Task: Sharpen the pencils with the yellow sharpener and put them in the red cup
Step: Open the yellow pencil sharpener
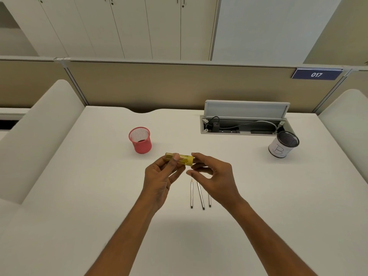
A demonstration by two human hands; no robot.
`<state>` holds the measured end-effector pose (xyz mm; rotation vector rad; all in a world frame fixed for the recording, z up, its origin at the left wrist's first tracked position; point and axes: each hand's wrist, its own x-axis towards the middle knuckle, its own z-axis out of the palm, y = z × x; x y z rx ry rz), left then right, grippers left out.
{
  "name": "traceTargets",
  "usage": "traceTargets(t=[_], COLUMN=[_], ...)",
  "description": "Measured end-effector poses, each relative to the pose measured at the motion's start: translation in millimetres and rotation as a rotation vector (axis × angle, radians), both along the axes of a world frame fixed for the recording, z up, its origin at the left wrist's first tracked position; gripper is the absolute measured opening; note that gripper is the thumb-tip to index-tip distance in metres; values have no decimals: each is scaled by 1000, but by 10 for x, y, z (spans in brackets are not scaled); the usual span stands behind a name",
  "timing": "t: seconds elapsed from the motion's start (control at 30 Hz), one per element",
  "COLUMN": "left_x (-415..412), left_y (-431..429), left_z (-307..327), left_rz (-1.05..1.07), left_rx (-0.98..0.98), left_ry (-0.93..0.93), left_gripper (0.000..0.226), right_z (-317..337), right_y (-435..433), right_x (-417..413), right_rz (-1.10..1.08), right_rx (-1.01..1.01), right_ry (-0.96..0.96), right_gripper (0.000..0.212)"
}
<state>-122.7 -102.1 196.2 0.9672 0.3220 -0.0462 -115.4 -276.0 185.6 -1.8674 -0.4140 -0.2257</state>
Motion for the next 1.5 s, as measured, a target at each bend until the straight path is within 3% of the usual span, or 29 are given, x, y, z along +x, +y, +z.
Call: traceTargets(t=[0.17, 0.6, 0.77, 1.07, 1.5], left_x=[-22, -45, -46, -109, -183], left_y=[-25, -32, -3, -20, 26], left_z=[9, 1, 7, -38, -109], left_rz=[21, 50, 66, 14, 35], left_rx=[-1, -19, -30, -20, -57], left_ry=[-2, 10, 32, 7, -16], left_gripper=[25, 28, 29, 32, 25], right_z=[-4, 17, 66, 97, 69], right_y=[-6, -30, -102, -140, 49], right_x=[56, 92, 161, 214, 105], right_rz=[-21, 40, 104, 94, 105], right_rx=[-76, -130, -98, 258, 382], right_ry=[-151, -170, -56, 209, 378], right_gripper=[38, 36, 31, 23, 29])
